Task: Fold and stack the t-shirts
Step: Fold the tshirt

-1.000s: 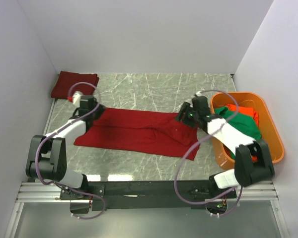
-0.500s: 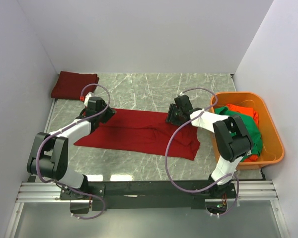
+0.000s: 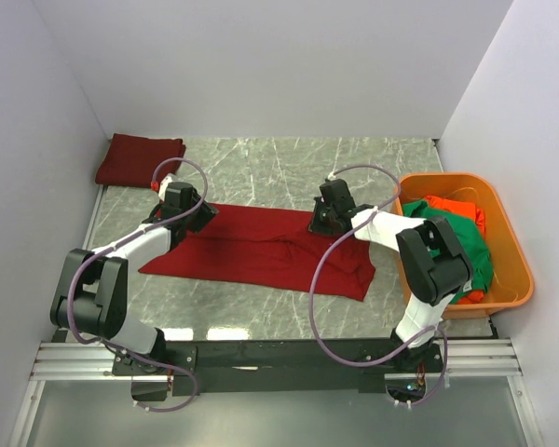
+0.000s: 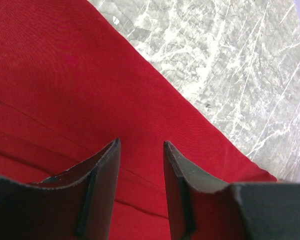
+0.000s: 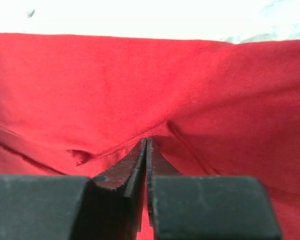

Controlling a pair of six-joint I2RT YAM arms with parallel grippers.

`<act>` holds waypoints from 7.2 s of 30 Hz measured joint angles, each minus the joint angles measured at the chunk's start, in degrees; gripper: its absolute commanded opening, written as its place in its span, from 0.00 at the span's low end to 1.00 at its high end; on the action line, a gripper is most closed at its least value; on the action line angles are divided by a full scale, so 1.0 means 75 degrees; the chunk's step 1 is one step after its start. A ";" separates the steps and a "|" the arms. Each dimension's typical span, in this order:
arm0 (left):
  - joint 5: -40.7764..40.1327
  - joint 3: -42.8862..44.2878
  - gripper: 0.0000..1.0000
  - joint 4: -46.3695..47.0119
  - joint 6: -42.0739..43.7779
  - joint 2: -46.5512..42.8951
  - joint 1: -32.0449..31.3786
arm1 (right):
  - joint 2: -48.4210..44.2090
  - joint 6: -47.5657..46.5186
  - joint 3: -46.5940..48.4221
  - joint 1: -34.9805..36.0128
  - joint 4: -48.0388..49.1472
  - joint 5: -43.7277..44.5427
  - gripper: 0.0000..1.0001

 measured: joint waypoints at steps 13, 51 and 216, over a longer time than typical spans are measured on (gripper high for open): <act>0.0009 0.0000 0.45 -0.0003 -0.0003 0.0000 -0.0003 | -0.0577 0.0082 -0.0364 0.0195 0.0079 -0.0052 0.14; 0.0111 0.0000 0.44 -0.0006 0.0105 0.0003 -0.0047 | 0.0501 -0.0653 0.0437 0.0026 -0.0221 0.0143 0.02; -0.0901 -0.1760 0.13 -0.0784 0.0143 -0.0903 -0.1440 | -0.0868 0.1338 -0.0836 0.0219 -0.1212 0.1399 0.61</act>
